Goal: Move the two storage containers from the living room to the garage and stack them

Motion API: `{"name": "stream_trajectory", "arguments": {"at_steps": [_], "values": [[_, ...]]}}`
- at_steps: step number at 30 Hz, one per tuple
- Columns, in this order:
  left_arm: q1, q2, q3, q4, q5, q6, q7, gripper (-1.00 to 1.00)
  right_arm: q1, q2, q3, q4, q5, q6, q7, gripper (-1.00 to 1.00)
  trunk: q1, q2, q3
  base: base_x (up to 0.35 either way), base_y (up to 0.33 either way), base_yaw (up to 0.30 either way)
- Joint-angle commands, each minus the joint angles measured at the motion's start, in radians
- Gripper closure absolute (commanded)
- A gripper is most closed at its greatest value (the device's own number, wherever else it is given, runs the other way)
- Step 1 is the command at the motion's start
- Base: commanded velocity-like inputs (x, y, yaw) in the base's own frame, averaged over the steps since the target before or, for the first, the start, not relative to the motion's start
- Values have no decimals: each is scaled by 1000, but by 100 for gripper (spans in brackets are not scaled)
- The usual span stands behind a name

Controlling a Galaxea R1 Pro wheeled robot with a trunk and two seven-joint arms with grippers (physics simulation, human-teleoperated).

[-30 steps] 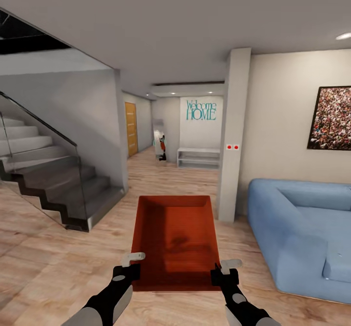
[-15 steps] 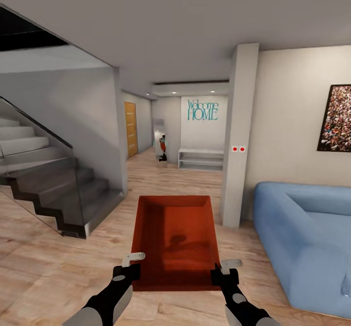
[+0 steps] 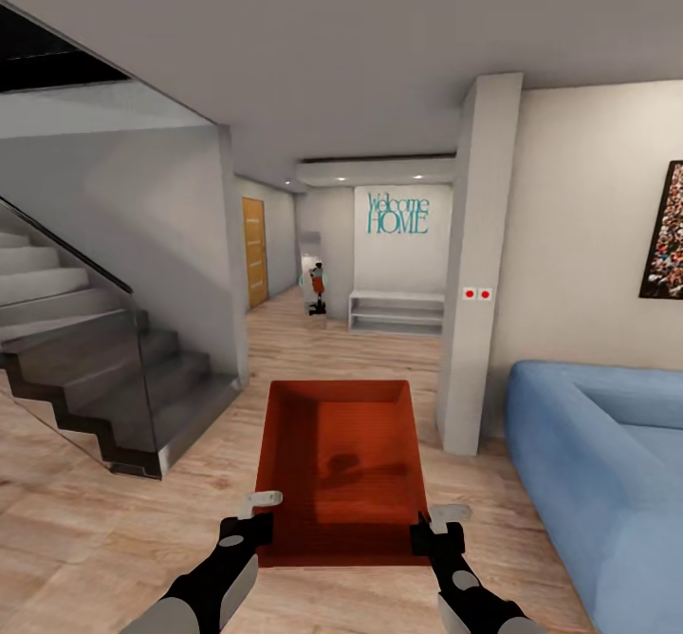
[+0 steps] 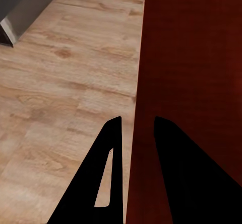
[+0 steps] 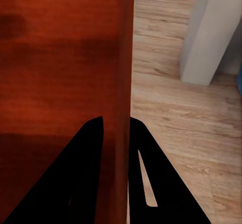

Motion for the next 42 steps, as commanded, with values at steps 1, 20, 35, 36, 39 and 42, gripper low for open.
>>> {"name": "stream_trajectory", "arguments": {"at_steps": [1,20,35,36,39,42], "values": [[0,7,5,2,10,2,12,100,-1,-2,-26,-2,-4,-6,-14,100,1,0,0,321,84,0],[0,7,5,2,10,5,12,100,-1,-2,-26,-2,-4,-6,-14,100,1,0,0,321,80,0],[0,9,5,3,10,5,11,100,-1,-2,-26,-2,-4,-6,-14,100,1,0,0,321,74,0],[0,8,5,3,10,5,11,100,-1,-2,-26,-2,-4,-6,-14,100,1,0,0,321,74,0],[0,8,5,3,10,5,11,100,-1,-3,-26,-2,-5,-5,-14,100,1,0,0,321,74,0],[0,8,5,3,11,5,11,100,-1,-3,-26,-2,-5,-4,-14,100,1,0,0,321,74,0]]}}
